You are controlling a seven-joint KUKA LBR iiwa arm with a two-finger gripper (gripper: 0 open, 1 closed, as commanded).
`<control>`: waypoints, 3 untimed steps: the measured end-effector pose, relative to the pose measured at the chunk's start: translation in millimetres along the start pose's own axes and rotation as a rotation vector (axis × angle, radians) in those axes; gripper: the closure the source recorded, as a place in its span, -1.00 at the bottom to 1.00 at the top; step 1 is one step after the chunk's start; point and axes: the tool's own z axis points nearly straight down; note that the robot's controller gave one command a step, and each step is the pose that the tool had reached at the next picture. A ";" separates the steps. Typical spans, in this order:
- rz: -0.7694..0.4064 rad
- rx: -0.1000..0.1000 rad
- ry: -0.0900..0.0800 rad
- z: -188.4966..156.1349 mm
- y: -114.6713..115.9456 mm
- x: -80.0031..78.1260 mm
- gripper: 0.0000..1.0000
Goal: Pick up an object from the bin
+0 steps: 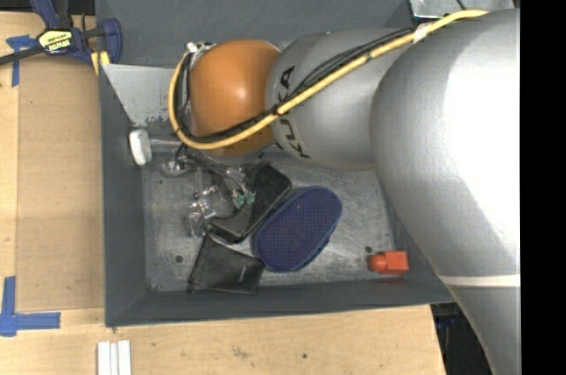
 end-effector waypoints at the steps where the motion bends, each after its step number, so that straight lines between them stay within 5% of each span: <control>1: 0.355 -0.004 -0.016 15.2 -0.4 56.9 -1.00; 2: 0.544 -0.008 -0.019 14.6 -60.5 88.5 -1.00; 3: 0.547 -0.008 -0.029 11.4 -61.8 85.4 1.00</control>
Offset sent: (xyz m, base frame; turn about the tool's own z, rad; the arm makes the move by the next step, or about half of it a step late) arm -0.0570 -0.0196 -0.0182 0.3555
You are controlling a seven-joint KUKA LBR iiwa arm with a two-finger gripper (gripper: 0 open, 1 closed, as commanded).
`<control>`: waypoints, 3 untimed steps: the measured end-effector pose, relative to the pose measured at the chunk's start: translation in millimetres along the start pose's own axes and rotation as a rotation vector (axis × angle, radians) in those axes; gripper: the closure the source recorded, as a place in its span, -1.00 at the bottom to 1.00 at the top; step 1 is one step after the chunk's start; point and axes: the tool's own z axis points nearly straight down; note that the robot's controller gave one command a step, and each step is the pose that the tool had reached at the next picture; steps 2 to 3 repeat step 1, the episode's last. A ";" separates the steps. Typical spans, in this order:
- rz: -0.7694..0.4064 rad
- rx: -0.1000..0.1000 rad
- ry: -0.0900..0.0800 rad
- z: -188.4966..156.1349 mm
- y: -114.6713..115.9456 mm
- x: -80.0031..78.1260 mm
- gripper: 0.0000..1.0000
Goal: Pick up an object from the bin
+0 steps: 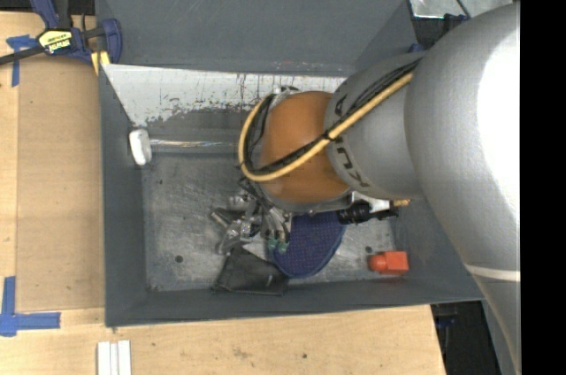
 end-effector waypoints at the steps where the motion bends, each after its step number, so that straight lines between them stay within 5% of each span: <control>1: -0.331 0.010 0.023 -130.8 -33.2 -47.9 1.00; 3: -0.331 0.010 0.023 -130.8 -33.2 -47.9 1.00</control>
Offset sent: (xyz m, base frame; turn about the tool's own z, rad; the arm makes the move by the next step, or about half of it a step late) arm 0.0356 -0.0421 0.1312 -0.3328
